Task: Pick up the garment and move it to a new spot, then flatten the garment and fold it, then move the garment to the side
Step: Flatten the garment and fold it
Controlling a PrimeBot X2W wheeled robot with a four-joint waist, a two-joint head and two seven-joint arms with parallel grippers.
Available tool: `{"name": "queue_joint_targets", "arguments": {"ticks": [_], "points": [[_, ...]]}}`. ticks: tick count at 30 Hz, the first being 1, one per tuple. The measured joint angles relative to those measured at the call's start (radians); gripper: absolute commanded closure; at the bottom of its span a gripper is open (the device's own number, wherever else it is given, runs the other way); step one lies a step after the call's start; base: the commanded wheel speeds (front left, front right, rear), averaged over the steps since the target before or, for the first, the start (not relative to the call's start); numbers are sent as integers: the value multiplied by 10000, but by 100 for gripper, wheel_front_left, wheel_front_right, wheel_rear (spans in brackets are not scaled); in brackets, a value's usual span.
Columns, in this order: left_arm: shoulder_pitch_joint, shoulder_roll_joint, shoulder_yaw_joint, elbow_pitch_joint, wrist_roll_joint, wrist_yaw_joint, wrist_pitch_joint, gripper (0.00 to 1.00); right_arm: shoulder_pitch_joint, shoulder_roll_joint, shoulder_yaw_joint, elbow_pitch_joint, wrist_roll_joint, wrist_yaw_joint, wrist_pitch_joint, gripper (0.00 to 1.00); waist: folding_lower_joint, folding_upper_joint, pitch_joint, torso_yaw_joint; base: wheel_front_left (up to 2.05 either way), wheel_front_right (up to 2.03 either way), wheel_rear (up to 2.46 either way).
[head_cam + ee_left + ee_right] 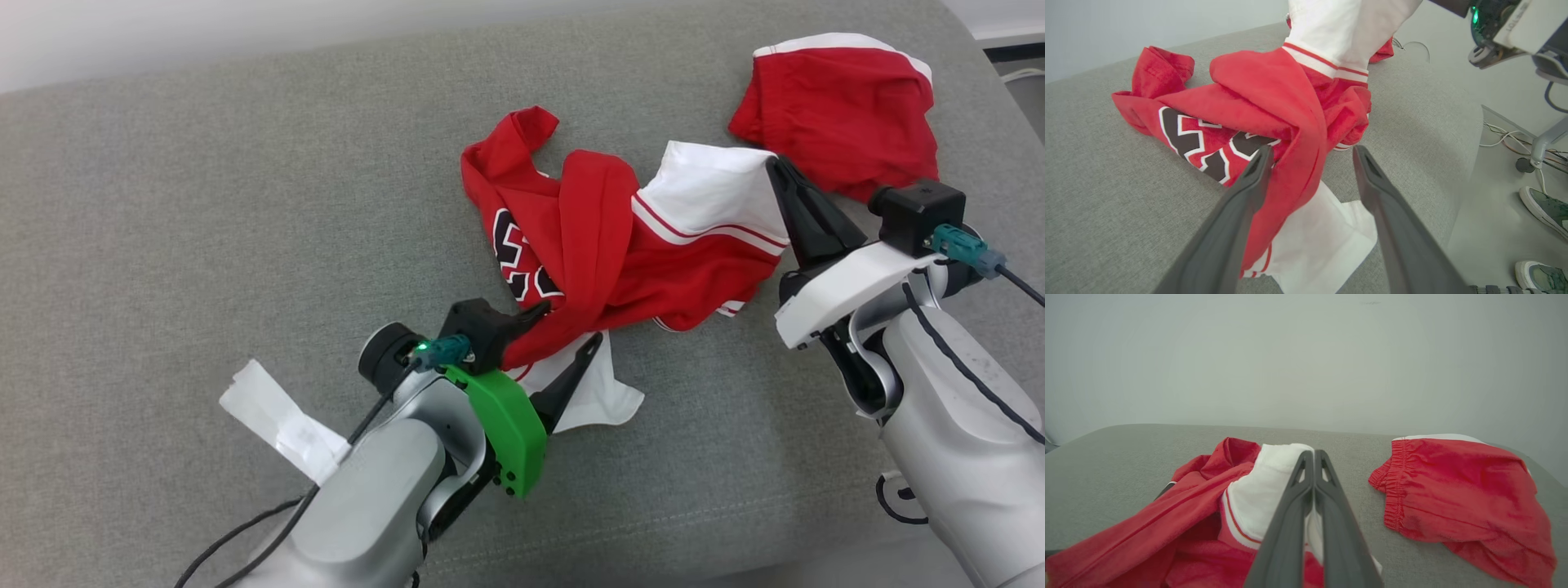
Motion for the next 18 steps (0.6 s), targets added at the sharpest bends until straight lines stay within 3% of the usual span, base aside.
{"name": "queue_joint_targets", "arguments": {"ticks": [1,2,3,4,5,18], "points": [[-28,-10,6,82,-171,0,54,0,17,-15,-21,0,0,0,0,100,0,0,15,-15,0,0,0],[-51,-13,6,171,-339,0,81,7,31,-19,-35,2,0,0,0,100,0,0,25,-25,0,0,0],[-82,-10,6,244,-382,0,144,46,35,-17,-38,2,0,0,0,100,0,0,32,-32,0,0,0],[-124,-8,13,280,-389,0,144,67,35,-12,-44,2,-13,0,0,100,0,0,36,-37,0,0,0],[-164,-10,40,295,-437,0,142,100,34,-6,-46,0,-31,2,0,100,0,0,40,-43,0,0,0],[-529,-21,993,186,-1101,-2,-623,100,86,-337,-627,-38,-59,-98,0,100,0,0,-115,358,0,0,0]]}}
